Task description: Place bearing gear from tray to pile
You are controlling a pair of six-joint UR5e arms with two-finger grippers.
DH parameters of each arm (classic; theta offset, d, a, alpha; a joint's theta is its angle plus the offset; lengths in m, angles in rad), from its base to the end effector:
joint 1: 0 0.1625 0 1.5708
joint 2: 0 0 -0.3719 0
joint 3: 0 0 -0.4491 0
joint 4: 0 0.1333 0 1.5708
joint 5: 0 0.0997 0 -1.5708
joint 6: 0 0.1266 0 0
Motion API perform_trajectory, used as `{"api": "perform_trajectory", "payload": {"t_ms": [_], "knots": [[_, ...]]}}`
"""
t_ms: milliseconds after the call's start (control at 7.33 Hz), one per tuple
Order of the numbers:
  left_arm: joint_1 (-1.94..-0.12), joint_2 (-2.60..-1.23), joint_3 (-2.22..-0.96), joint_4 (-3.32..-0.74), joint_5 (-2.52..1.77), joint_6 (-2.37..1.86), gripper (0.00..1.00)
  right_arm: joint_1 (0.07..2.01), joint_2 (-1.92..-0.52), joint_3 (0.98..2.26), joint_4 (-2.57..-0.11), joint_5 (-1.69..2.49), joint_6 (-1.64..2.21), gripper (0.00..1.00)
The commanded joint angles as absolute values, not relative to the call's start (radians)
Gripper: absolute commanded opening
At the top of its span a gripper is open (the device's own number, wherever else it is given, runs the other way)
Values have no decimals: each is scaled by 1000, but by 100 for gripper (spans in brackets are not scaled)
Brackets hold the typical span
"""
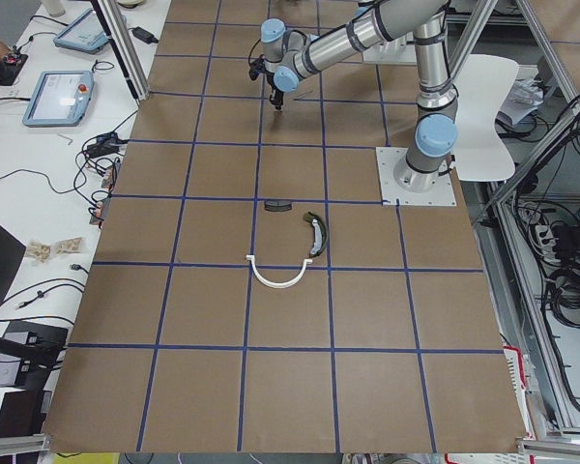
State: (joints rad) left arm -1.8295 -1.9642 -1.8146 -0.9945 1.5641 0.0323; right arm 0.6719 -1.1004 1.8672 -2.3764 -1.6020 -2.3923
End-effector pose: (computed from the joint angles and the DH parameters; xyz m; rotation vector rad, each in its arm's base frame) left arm -0.2820 -0.5412 0.1064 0.4549 3.1068 0.0962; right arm -0.3863 -0.4725 0.0598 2.1081 -2.2793 -0.0528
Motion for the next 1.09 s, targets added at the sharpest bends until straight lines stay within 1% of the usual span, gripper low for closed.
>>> {"api": "perform_trajectory", "payload": {"t_ms": [0, 136, 273, 545, 682, 955], "knots": [[-1656, -1910, -1706, -1229, 1612, 153, 0, 672, -1106, 1864, -2365, -1603, -2376, 0], [-1567, -1887, -1695, -1270, 1646, 234, 0, 672, -1117, 1852, -2364, -1598, -2362, 0], [-1487, -1875, -1700, -1273, 1667, 242, 0, 675, -1159, 1826, -2335, -1588, -2291, 0], [-1302, -1871, -1732, -1270, 1701, 403, 0, 728, -1314, 1830, -2159, -1540, -1962, 0], [-1216, -1870, -1783, -1252, 1698, 488, 0, 821, -1362, 1832, -2104, -1533, -1790, 0], [-1027, -1882, -1879, -1107, 1697, 717, 0, 1060, -1378, 1832, -2082, -1535, -1422, 0]]}}
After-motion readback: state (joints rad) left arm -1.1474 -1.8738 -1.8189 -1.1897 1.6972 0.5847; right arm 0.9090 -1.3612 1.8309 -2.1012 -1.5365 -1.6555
